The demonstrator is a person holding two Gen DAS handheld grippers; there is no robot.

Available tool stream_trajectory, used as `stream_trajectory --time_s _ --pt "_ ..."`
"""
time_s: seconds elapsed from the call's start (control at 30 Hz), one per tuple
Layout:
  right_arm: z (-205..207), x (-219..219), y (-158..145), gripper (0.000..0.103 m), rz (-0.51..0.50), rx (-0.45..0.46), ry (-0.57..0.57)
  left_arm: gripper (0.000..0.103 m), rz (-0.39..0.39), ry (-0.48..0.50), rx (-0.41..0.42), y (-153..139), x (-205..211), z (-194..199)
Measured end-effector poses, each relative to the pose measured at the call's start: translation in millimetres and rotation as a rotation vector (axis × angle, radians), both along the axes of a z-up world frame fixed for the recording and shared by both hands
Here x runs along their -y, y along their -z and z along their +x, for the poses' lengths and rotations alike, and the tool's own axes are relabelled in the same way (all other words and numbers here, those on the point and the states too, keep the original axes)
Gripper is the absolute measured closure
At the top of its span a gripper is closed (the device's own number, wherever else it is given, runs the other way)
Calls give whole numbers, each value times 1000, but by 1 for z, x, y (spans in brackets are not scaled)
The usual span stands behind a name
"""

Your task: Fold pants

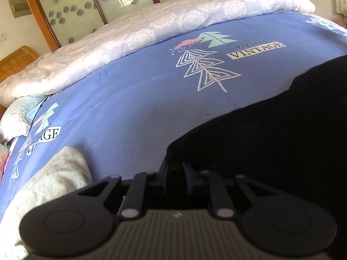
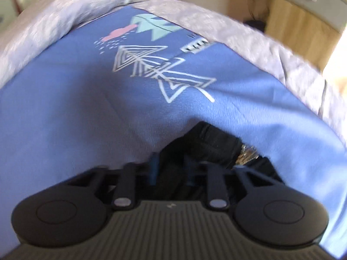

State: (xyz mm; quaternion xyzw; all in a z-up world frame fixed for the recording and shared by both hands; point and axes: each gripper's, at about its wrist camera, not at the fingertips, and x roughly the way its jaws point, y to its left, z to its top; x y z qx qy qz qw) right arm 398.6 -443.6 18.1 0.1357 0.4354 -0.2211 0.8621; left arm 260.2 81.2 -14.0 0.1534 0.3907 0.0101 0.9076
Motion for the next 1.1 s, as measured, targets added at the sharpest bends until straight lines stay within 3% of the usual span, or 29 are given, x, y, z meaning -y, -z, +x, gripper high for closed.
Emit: stream_trajectory --time_s 0.23,0.37,0.5,0.77,0.9,0.97,1.03,1.1 --pt "-49 -3 -45 93 -29 129 -46 90 -65 -21 85 -49 0 -39" --pt "-86 8 -72 93 35 212 -37 90 -95 -27 143 -82 0 -80" --pt "-145 32 -87 93 174 299 1 90 -133 -32 165 -101 -1 -137" --pt "-318 97 -61 96 389 383 95 90 -196 -54 133 -90 -1 -256" --pt "-392 111 -36 101 396 384 172 90 -230 -94 124 -81 -3 -302" --pt "-424 118 -27 101 400 406 220 90 -288 -109 104 -75 -6 -317" --pt "-440 122 -21 100 412 404 245 89 -298 -107 69 -68 -5 -323" --pt "-446 124 -14 96 496 417 237 85 -298 -113 50 -62 -3 -328"
